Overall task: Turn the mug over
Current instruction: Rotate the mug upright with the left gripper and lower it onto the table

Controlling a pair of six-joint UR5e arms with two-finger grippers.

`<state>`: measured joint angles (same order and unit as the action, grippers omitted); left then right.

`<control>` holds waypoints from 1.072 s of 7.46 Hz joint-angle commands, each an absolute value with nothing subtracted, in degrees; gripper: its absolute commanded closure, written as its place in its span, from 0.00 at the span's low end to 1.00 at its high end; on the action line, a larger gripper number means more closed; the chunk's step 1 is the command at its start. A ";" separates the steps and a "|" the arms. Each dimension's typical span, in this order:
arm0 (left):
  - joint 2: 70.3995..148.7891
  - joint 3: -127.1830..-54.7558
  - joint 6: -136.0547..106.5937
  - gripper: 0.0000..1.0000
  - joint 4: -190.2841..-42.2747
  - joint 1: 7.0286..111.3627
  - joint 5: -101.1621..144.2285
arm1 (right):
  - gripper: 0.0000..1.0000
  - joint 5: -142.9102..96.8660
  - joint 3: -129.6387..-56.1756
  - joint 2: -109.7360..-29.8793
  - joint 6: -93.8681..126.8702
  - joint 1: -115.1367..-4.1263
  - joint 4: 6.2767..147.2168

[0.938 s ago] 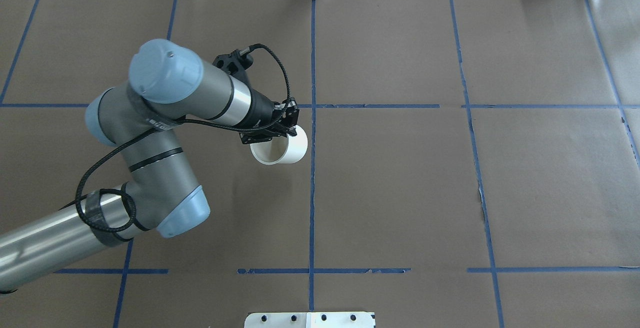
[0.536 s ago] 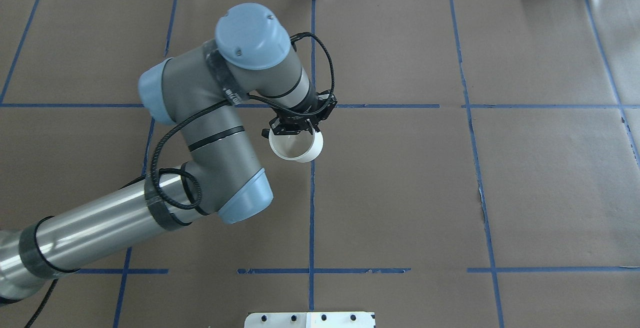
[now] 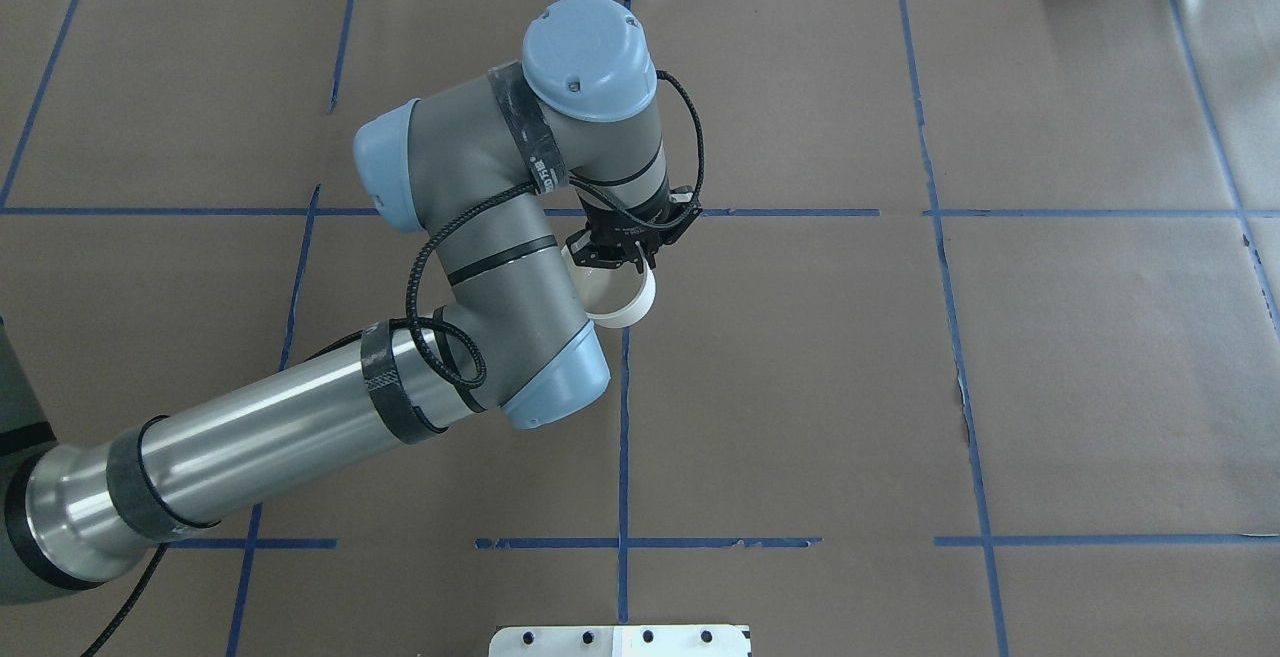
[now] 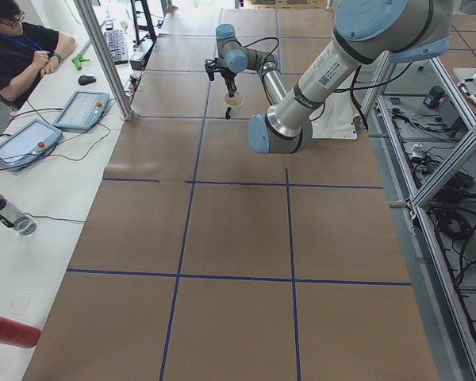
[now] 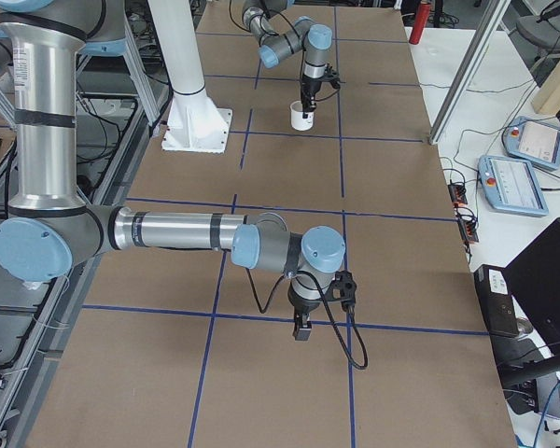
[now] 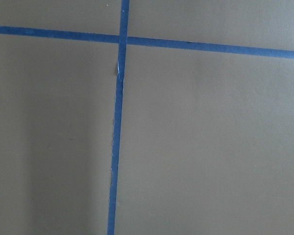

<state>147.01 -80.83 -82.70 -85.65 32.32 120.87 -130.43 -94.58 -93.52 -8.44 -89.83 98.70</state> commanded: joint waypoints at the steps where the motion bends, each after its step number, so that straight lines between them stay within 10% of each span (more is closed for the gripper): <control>1: 147.92 -79.28 -80.33 1.00 -85.25 30.77 123.49 | 0.00 -130.43 -94.57 -93.52 -8.44 -89.82 98.70; 6: 148.89 -75.41 -81.21 1.00 -85.25 29.71 120.34 | 0.00 -130.43 -94.57 -93.52 -8.44 -89.82 98.70; 7: 148.80 -75.32 -81.47 0.45 -85.25 29.27 118.58 | 0.00 -130.43 -94.57 -93.52 -8.44 -89.82 98.70; 8: 148.80 -75.32 -82.34 0.25 -85.43 29.01 117.52 | 0.00 -130.43 -94.57 -93.52 -8.44 -89.82 98.70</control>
